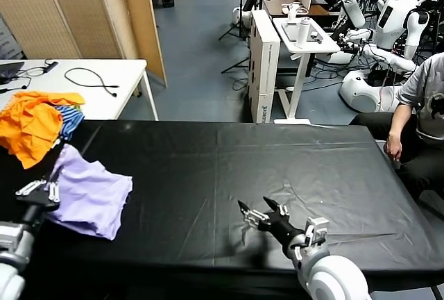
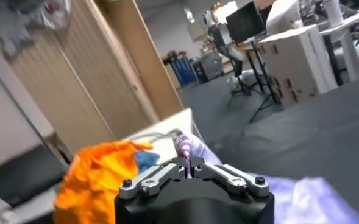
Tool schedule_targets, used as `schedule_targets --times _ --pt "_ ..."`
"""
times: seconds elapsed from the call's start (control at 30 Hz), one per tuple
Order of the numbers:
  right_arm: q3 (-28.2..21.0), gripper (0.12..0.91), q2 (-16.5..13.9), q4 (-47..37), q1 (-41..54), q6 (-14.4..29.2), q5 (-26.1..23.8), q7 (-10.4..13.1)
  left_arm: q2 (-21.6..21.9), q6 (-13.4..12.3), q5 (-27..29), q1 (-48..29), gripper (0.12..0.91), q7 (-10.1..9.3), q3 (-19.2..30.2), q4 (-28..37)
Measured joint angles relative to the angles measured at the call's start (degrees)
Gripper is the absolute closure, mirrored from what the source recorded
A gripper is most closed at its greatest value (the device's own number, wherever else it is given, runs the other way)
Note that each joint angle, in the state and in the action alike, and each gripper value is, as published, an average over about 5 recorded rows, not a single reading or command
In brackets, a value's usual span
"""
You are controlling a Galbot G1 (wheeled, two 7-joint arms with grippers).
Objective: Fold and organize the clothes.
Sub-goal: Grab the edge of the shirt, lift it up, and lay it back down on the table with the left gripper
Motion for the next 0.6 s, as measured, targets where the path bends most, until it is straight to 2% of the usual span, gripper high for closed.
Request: schedule_targets --times 0.17,0.3,0.47,0.6 --pt "0.65 0.118 0.11 0.51 -0.47 -0.35 -0.05 0.28 -3.15 3.51 -6.47 -2.20 0.855 -3.96 10.52 -4.43" --pt "1.21 0.118 0.00 0.46 -0.55 -0.55 -0.10 0.41 -6.52 4.13 -10.89 -2.77 0.855 -5.95 21.05 -5.02" --pt "0.88 0.118 0.00 -0.44 0.11 -0.67 -0.42 0.41 -11.63 4.28 -12.65 -4.19 0.855 -7.00 31.85 -3.96" --pt "0.08 0.118 0.44 -1.07 0.52 -0.77 -1.15 0.35 -15.93 4.40 -11.99 -6.55 0.855 -7.45 37.29 -1.90"
